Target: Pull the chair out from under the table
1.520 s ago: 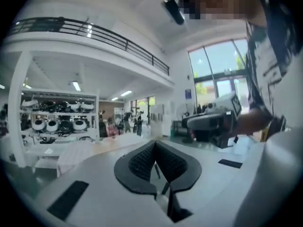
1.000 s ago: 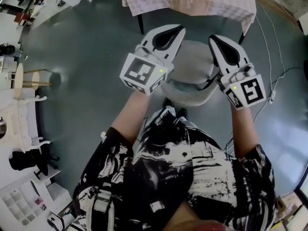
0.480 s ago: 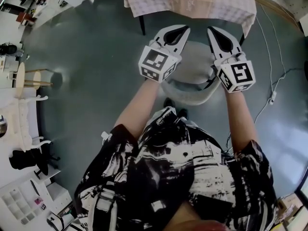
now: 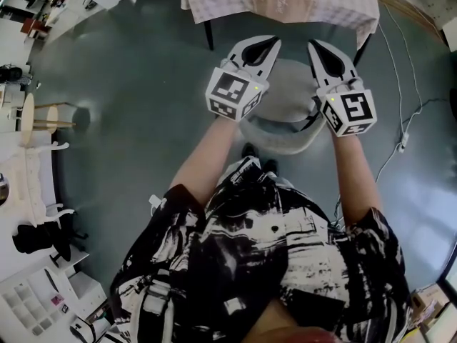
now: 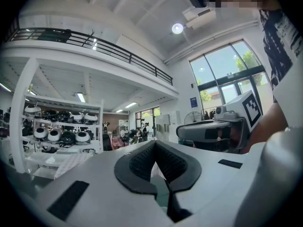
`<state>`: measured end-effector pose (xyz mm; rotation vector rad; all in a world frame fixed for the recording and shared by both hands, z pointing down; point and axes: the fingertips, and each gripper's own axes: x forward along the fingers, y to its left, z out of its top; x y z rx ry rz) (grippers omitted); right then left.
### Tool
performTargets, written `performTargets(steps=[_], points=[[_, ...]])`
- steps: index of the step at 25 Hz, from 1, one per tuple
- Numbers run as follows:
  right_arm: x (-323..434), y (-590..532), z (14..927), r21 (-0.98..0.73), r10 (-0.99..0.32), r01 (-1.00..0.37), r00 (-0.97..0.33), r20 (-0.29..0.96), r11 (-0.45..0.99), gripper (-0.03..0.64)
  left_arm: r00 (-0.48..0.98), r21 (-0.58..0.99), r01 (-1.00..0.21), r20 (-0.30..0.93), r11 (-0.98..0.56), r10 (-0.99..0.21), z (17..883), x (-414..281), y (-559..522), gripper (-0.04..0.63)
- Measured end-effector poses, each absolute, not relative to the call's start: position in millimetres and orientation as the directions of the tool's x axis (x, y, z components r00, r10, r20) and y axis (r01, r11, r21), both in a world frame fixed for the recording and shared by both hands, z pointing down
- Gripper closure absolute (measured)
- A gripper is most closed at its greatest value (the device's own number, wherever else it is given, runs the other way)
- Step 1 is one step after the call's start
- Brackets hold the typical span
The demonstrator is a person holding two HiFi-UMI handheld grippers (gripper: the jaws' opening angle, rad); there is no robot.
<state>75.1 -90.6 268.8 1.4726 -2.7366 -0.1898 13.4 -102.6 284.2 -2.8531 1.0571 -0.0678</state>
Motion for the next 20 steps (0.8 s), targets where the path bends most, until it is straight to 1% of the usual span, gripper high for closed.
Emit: performTargets(steps=[20], points=[[74.2,-91.2,277.1,0.119,-0.833,-0.828,-0.553,-0.01,0.549,0.618,0.76,-0.118,-0.644,0.013,-0.756,-0.649,286.2,17.4,-99.8,0.595]])
